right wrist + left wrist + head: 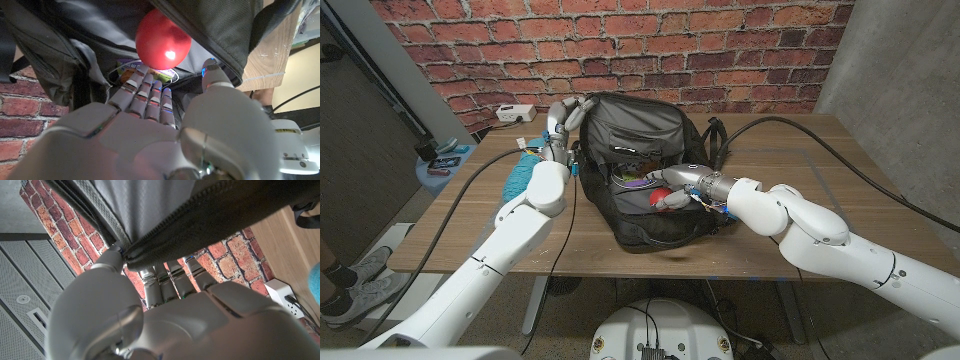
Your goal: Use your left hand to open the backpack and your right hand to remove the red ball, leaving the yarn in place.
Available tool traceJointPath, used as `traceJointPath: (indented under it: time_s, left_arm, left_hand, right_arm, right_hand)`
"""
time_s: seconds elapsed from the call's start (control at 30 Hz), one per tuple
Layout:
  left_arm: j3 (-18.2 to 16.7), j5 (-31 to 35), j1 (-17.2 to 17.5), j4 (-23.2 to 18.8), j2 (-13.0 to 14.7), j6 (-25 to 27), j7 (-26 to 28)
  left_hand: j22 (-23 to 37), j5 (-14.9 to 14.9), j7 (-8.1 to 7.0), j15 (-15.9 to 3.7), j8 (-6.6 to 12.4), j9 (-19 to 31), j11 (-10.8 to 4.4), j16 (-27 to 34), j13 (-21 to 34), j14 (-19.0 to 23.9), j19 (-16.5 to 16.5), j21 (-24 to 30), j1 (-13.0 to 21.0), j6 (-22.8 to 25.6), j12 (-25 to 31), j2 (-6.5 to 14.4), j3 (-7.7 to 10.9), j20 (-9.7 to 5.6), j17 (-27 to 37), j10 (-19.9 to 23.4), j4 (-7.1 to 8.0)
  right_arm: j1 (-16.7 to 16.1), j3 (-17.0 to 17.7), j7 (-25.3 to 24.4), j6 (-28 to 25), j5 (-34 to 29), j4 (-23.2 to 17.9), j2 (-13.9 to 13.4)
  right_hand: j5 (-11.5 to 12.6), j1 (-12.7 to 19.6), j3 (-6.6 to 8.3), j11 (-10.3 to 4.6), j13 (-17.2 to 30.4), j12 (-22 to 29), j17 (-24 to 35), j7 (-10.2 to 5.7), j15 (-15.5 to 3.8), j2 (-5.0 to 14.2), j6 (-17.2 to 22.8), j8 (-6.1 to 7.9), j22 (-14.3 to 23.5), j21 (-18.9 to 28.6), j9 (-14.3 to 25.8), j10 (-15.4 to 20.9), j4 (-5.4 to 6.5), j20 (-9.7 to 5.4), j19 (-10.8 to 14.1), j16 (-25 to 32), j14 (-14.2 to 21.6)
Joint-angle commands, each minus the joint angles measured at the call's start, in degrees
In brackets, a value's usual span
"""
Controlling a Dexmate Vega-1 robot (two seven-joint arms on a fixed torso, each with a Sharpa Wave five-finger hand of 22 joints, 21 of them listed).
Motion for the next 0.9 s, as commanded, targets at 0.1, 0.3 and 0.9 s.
traceJointPath:
  time_s: [0.1,0.3,0.9]
  left_arm:
    - [0.19,0.47,0.54,-0.58,-0.23,0.10,0.07]
    - [0.16,0.76,0.80,-0.81,-0.38,0.27,0.46]
    - [-0.28,0.94,2.03,-1.70,-0.51,0.27,0.91]
  left_hand:
    - [0.13,0.44,0.04,0.04,0.62,0.20,-0.23,-0.04,0.09,0.24,0.08,0.41,1.41,-0.11,-0.10,2.06,-0.16,-0.33,0.31,0.67,0.10]
    - [0.13,0.49,0.08,0.08,0.64,0.19,-0.19,-0.06,0.20,0.29,0.09,0.44,1.47,-0.29,-0.15,2.09,-0.12,-0.30,0.31,0.42,0.07]
    - [0.14,0.56,0.00,0.13,0.89,0.15,-0.15,-0.15,0.25,0.22,0.01,0.46,1.50,-0.34,-0.14,2.06,-0.20,-0.34,0.35,0.55,0.09]
  right_arm:
    - [-1.35,2.53,0.94,2.37,-2.49,-0.42,0.77]
    - [-1.59,3.12,1.22,3.35,-2.64,-0.07,1.14]
    - [-1.15,2.46,0.98,7.81,-5.64,4.17,2.54]
  right_hand:
    - [0.24,0.64,-0.21,0.14,0.17,0.44,0.11,-0.03,-1.83,-0.06,-0.16,0.46,0.16,0.48,0.21,-0.01,-0.09,-0.27,0.14,0.05,-0.36]
    - [0.26,0.61,-0.33,0.26,0.21,0.52,0.15,-0.11,-1.84,-0.11,-0.22,0.48,0.16,0.50,0.21,0.04,-0.06,-0.26,0.15,0.07,-0.40]
    - [0.36,0.90,-0.58,0.28,0.36,0.63,0.24,-0.28,-2.26,-0.22,-0.45,0.55,0.16,0.55,0.20,-0.24,-0.15,-0.22,0.10,0.16,-0.40]
